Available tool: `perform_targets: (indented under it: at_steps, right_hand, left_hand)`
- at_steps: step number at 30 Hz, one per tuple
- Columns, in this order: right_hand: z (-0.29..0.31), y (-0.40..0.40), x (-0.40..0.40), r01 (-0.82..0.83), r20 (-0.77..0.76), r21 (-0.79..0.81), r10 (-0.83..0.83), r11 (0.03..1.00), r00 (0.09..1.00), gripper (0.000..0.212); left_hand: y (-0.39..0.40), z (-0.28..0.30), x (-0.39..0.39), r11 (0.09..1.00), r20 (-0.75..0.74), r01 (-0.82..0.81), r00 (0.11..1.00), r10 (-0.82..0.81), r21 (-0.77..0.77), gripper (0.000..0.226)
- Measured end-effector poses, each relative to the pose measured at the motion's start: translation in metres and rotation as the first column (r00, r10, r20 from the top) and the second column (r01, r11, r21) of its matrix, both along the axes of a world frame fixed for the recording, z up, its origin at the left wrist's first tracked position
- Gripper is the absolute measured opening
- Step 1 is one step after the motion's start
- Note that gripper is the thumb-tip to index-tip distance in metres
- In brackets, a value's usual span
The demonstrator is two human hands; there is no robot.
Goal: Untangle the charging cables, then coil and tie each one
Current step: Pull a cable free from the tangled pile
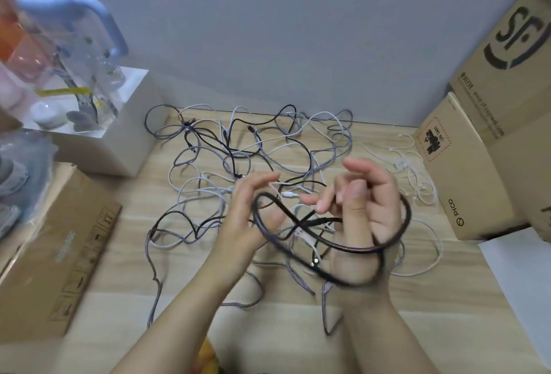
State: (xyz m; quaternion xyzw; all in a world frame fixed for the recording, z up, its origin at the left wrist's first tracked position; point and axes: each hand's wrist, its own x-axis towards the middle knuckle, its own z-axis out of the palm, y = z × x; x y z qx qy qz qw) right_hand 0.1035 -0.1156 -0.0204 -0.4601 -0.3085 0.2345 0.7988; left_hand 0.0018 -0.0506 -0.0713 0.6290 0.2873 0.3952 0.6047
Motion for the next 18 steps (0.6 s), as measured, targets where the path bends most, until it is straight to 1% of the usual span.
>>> perform_targets:
  at_steps: [1,2,3,4,5,6,7,8,9,10,11,12,13,14,15,16,18]
  right_hand:
    - [0.008,-0.004,-0.004,-0.027,0.001,0.063,0.027,0.998,1.0,0.023]
    - [0.015,0.002,-0.002,-0.075,-0.003,0.101,0.076,0.992,0.997,0.023]
    - [0.02,0.003,-0.003,-0.104,-0.019,0.106,0.107,0.989,0.994,0.023]
    - [0.022,0.004,-0.003,-0.129,-0.02,0.093,0.132,0.987,0.991,0.025]
    - [0.023,0.004,-0.001,-0.132,-0.03,0.081,0.135,0.988,0.99,0.028]
    - [0.024,0.002,0.002,-0.143,-0.034,0.073,0.146,0.987,0.989,0.029]
    - [0.025,0.0,0.004,-0.159,-0.043,0.069,0.163,0.985,0.986,0.028]
    - [0.025,-0.003,0.008,-0.177,-0.041,0.058,0.179,0.983,0.983,0.026]
    - [0.024,-0.005,0.011,-0.184,-0.039,0.034,0.185,0.982,0.982,0.025]
    - [0.023,-0.006,0.014,-0.181,-0.026,-0.001,0.181,0.983,0.983,0.028]
    - [0.021,-0.007,0.016,-0.174,-0.011,-0.042,0.174,0.984,0.985,0.031]
    - [0.018,-0.008,0.018,-0.169,-0.001,-0.084,0.17,0.982,0.985,0.033]
    - [0.016,-0.008,0.018,-0.169,0.003,-0.119,0.17,0.978,0.985,0.033]
    - [0.015,-0.008,0.018,-0.168,0.009,-0.15,0.171,0.974,0.985,0.032]
    - [0.013,-0.008,0.018,-0.165,0.017,-0.177,0.17,0.97,0.985,0.03]
    - [0.012,-0.008,0.018,-0.157,0.031,-0.197,0.166,0.968,0.986,0.029]
    - [0.009,-0.007,0.016,-0.136,0.063,-0.22,0.153,0.966,0.986,0.027]
  left_hand:
    - [0.002,-0.005,-0.001,0.969,-0.2,0.155,0.973,-0.116,0.194,0.055]
    - [0.003,-0.012,-0.002,0.897,-0.411,0.348,0.885,-0.218,0.273,0.057]
    - [0.004,-0.018,-0.001,0.832,-0.573,0.489,0.772,-0.274,0.261,0.046]
    - [0.005,-0.025,0.0,0.817,-0.651,0.535,0.703,-0.287,0.217,0.029]
    - [0.008,-0.031,-0.001,0.85,-0.662,0.503,0.693,-0.287,0.158,0.016]
    - [0.014,-0.043,-0.006,0.919,-0.665,0.381,0.714,-0.221,0.103,0.018]
    - [0.021,-0.051,-0.012,0.971,-0.674,0.219,0.733,-0.097,0.098,0.029]
    - [0.03,-0.057,-0.019,0.99,-0.693,0.044,0.718,0.059,0.13,0.033]
    - [0.043,-0.065,-0.03,0.971,-0.721,-0.129,0.652,0.234,0.199,0.028]
    - [0.053,-0.065,-0.04,0.919,-0.724,-0.3,0.57,0.388,0.256,0.02]
    - [0.061,-0.063,-0.049,0.846,-0.693,-0.482,0.529,0.49,0.23,0.022]
    - [0.068,-0.058,-0.055,0.773,-0.6,-0.626,0.579,0.552,0.107,0.03]
    - [0.074,-0.046,-0.056,0.725,-0.456,-0.685,0.67,0.586,-0.073,0.035]
    - [0.077,-0.032,-0.056,0.696,-0.324,-0.667,0.741,0.588,-0.266,0.037]
    - [0.076,-0.014,-0.055,0.704,-0.233,-0.607,0.794,0.562,-0.368,0.039]
    - [0.072,0.005,-0.051,0.739,-0.17,-0.536,0.84,0.515,-0.408,0.041]
    - [0.055,0.046,-0.042,0.832,-0.025,-0.385,0.912,0.41,-0.399,0.05]
